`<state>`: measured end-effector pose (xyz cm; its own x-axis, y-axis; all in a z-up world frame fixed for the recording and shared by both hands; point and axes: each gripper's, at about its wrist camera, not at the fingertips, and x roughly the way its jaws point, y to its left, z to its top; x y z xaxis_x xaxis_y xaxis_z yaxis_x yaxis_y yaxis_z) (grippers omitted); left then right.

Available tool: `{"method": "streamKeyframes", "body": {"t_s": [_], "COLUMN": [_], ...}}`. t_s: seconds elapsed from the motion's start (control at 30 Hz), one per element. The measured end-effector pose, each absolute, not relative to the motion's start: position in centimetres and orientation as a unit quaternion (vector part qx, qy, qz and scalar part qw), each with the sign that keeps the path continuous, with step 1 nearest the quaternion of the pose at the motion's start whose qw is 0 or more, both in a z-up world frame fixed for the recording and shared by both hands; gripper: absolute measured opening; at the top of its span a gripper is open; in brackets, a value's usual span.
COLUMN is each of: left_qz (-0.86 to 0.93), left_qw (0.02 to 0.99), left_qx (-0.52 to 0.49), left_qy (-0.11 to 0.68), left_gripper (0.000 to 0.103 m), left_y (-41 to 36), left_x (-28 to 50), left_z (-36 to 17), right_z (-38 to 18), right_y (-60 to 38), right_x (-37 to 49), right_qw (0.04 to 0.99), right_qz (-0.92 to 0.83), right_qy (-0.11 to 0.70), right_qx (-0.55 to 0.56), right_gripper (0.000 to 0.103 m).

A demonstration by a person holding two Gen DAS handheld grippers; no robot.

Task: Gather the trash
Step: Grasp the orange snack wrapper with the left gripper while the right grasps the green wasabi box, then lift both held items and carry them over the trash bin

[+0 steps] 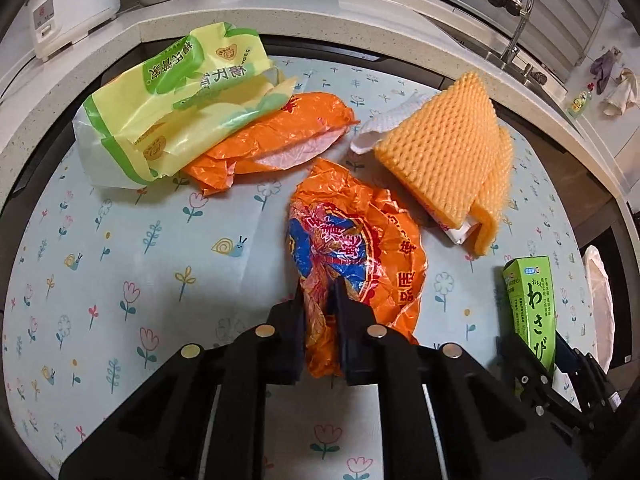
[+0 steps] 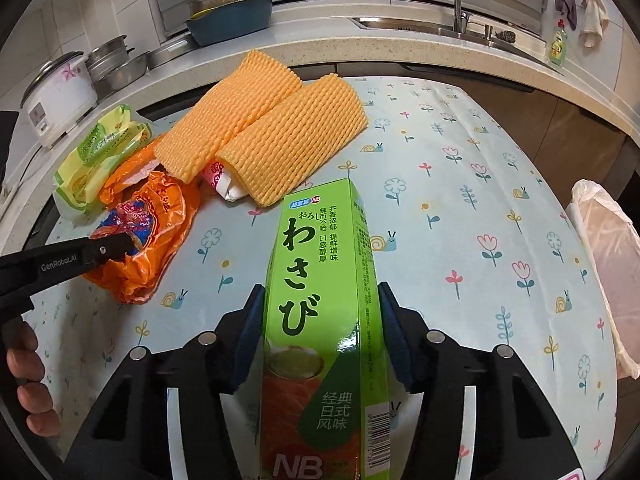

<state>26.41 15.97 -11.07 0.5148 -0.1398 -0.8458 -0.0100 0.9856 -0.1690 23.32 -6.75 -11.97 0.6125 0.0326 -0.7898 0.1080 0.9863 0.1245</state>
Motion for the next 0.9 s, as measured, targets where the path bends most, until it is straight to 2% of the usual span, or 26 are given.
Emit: {"method": "streamKeyframes", "body": {"t_s": [0.43,0.9], "left_qz": [-0.072,-0.131], "left_qw": [0.89,0.9], "left_qx": [-0.054,-0.008], "left_qy": [0.447,0.416], "left_gripper": [0.011,0.01], "left_y": [11.2,1.5], "left_x": [23.5,20.9], "left_z": [-5.6,-1.5], "right_z": [-6.6,-2.8], "right_y": [-10.0,-17.9], "right_x": [20.7,17.0], "right_qw": [0.919,0.931], "right_qz": [-0.03,-0.072], "right_qy": [0.381,0.335], "right_qx": [0.099,0.128], "right_gripper": [0.053,0.053]}}
